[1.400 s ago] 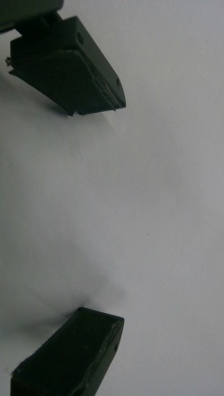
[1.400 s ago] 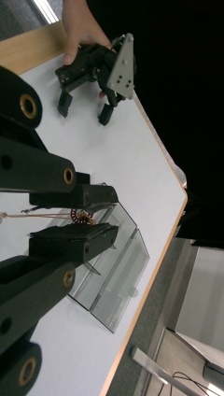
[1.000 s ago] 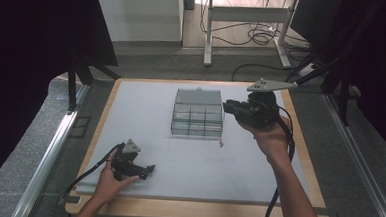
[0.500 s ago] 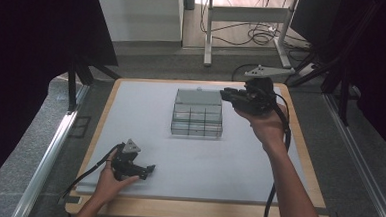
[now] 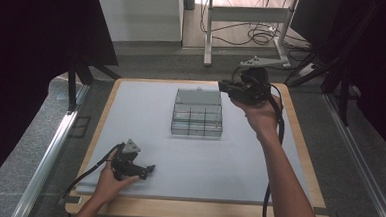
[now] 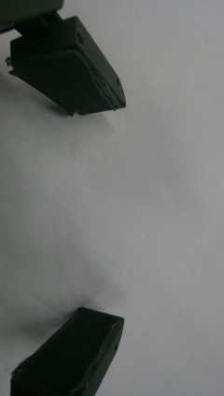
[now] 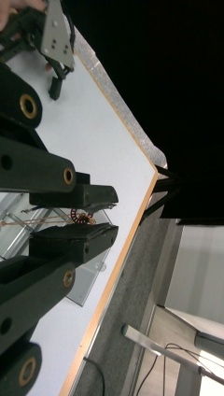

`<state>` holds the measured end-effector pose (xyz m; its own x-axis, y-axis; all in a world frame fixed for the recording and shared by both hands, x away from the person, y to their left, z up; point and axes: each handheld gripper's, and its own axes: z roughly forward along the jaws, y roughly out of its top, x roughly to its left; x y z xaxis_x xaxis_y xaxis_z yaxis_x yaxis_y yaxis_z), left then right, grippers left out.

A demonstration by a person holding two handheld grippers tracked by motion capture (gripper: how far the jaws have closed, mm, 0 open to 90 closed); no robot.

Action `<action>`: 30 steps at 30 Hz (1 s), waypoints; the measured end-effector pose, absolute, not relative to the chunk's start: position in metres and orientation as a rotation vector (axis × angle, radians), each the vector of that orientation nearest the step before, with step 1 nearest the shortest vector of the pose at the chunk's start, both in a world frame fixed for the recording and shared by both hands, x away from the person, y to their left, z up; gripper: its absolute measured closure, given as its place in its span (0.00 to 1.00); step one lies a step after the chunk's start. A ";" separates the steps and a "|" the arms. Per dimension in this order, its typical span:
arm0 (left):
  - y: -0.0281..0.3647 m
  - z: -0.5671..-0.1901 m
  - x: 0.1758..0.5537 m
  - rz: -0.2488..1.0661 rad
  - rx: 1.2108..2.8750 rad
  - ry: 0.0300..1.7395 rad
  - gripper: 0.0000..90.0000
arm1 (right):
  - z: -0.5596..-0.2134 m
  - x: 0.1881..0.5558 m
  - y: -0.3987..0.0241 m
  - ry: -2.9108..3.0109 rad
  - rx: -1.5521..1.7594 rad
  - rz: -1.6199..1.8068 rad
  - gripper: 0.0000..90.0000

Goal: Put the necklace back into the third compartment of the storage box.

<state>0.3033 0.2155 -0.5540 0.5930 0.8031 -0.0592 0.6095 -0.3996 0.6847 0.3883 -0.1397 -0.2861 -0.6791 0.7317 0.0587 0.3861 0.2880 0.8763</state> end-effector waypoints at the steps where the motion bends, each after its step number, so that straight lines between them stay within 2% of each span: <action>1: 0.216 -0.554 0.303 0.369 2.144 1.114 0.00 | -0.287 0.391 -0.139 2.207 1.012 1.347 0.87; 30: 0.216 -0.554 0.303 0.368 2.145 1.113 0.00 | -0.311 0.449 -0.129 2.156 1.140 1.337 0.87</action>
<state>0.3033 0.2156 -0.5540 0.5937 0.8025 -0.0589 0.6089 -0.4002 0.6849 0.4491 -0.1285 -0.3112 -0.6106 0.7845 0.1081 0.4456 0.2275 0.8658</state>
